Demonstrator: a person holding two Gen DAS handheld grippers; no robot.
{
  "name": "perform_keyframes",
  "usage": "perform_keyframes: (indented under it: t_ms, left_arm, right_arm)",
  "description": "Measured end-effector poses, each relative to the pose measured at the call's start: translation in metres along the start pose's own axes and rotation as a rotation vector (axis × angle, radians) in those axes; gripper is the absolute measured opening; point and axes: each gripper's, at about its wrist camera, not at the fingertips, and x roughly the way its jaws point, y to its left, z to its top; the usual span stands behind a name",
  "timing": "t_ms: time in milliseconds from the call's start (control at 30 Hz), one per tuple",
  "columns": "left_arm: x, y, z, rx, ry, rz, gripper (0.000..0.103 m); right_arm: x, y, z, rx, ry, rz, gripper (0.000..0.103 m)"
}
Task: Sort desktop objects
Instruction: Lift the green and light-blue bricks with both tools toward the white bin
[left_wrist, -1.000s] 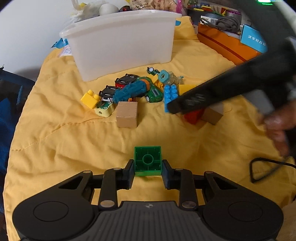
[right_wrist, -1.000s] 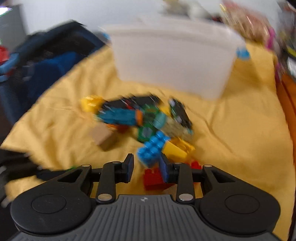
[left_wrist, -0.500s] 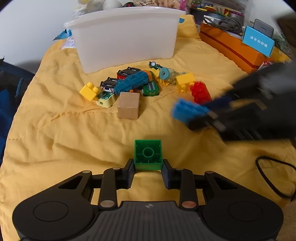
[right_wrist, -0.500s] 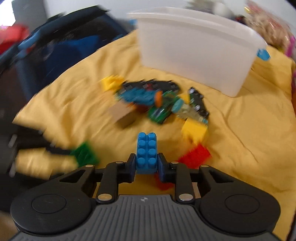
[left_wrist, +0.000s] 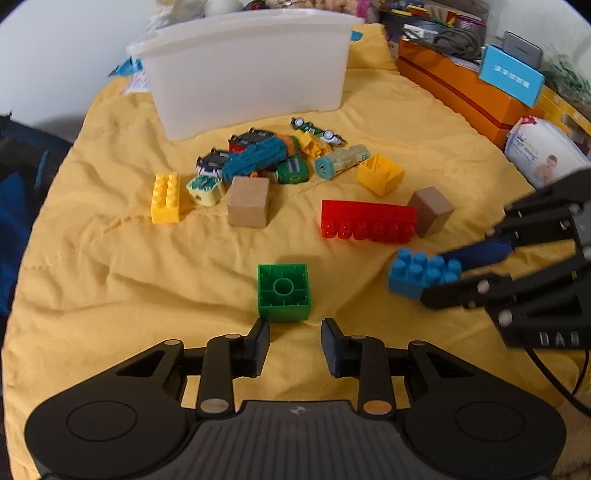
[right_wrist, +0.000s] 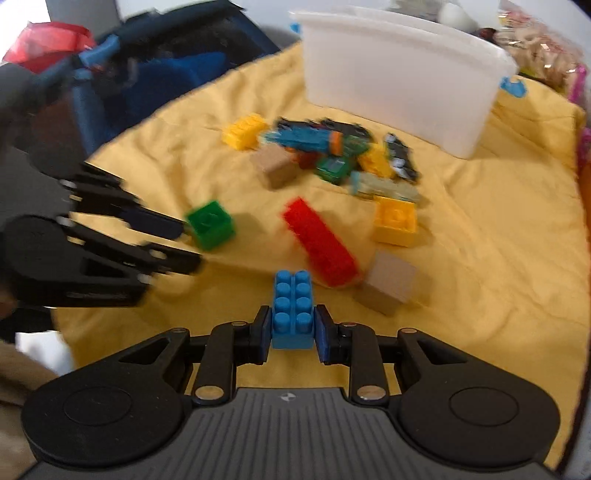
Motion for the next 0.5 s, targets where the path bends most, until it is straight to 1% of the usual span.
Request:
perform_keyframes:
  t_ms: [100, 200, 367, 433, 500]
  left_arm:
    - [0.003, 0.002, -0.001, -0.030, 0.004, 0.001, 0.035]
    - [0.007, 0.002, 0.000, -0.043, -0.032, 0.016, 0.032]
    - [0.011, -0.004, 0.003, 0.018, -0.075, 0.056, 0.034]
    - [0.012, -0.006, 0.003, 0.043, -0.096, 0.059, 0.035]
    - [0.013, -0.006, 0.004, 0.046, -0.104, 0.055, 0.033]
  right_arm:
    - [0.003, 0.004, -0.003, 0.006, 0.008, 0.002, 0.030]
    - [0.001, 0.004, -0.004, 0.005, -0.003, -0.007, 0.030]
    - [0.000, 0.001, -0.005, 0.007, -0.007, -0.013, 0.030]
    - [0.001, 0.001, -0.007, 0.012, -0.006, -0.013, 0.030]
    - [0.001, -0.001, -0.008, 0.020, -0.002, -0.010, 0.030]
